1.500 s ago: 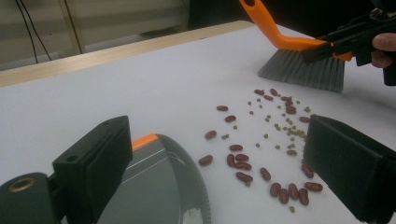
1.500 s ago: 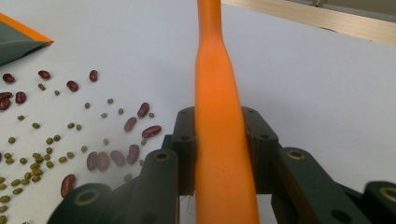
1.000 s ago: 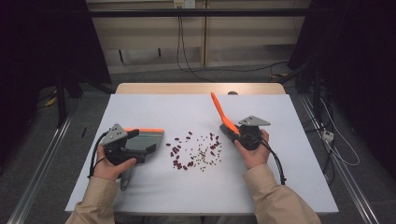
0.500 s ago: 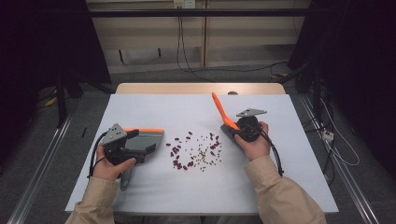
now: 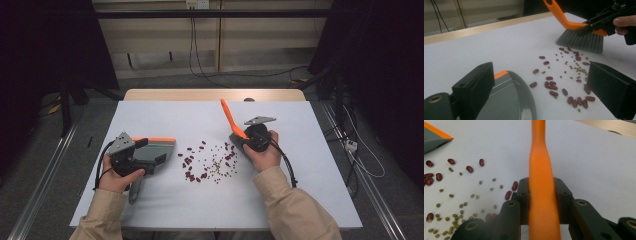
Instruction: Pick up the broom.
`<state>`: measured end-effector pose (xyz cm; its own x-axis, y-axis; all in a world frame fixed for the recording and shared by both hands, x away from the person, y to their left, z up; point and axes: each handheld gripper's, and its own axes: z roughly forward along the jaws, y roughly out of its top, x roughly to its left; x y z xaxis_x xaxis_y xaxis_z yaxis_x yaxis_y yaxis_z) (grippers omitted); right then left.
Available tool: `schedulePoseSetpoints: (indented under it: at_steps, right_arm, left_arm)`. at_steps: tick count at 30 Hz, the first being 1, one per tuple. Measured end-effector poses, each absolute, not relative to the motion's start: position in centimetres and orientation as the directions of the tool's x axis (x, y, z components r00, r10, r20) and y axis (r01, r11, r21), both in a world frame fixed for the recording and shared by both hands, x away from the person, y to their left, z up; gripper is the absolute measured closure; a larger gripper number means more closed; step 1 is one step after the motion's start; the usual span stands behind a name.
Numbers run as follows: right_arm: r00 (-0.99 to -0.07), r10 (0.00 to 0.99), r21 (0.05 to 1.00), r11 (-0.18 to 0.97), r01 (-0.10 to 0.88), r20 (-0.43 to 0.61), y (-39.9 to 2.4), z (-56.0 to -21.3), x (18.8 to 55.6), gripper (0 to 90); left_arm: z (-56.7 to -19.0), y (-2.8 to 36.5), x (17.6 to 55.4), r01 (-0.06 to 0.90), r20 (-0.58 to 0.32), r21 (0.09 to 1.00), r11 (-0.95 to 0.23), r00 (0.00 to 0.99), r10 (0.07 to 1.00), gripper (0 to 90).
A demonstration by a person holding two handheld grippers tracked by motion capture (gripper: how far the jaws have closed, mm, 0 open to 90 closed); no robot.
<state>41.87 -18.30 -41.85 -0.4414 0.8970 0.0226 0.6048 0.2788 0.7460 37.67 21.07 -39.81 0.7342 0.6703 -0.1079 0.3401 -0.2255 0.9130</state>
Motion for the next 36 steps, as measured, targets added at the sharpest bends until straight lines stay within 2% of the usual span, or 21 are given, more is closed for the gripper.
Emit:
schedulePoseSetpoints:
  at_steps: [11, 16, 25, 36]
  right_arm:
    - [-0.453, 0.892, 0.763, 0.299, 0.573, -0.009, -15.3, -42.1, 41.2, 71.3]
    - [-0.475, 0.880, 0.773, 0.298, 0.560, 0.005, -14.8, -42.2, 40.8, 71.3]
    - [-0.500, 0.865, 0.791, 0.336, 0.511, -0.045, -13.8, -42.5, 39.9, 71.3]
    - [-0.523, 0.851, 0.788, 0.352, 0.504, -0.046, -13.1, -42.4, 39.5, 71.3]
  left_arm:
    - [-39.7, 21.6, 37.3, 0.336, -0.106, 0.916, -0.220, 0.730, 0.676, 7.5]
    - [-39.7, 21.5, 37.3, 0.332, -0.101, 0.916, -0.223, 0.731, 0.675, 7.5]
    - [-39.7, 21.4, 37.3, 0.331, -0.100, 0.916, -0.226, 0.734, 0.672, 7.5]
    - [-39.6, 21.4, 37.2, 0.332, -0.101, 0.916, -0.227, 0.736, 0.669, 7.5]
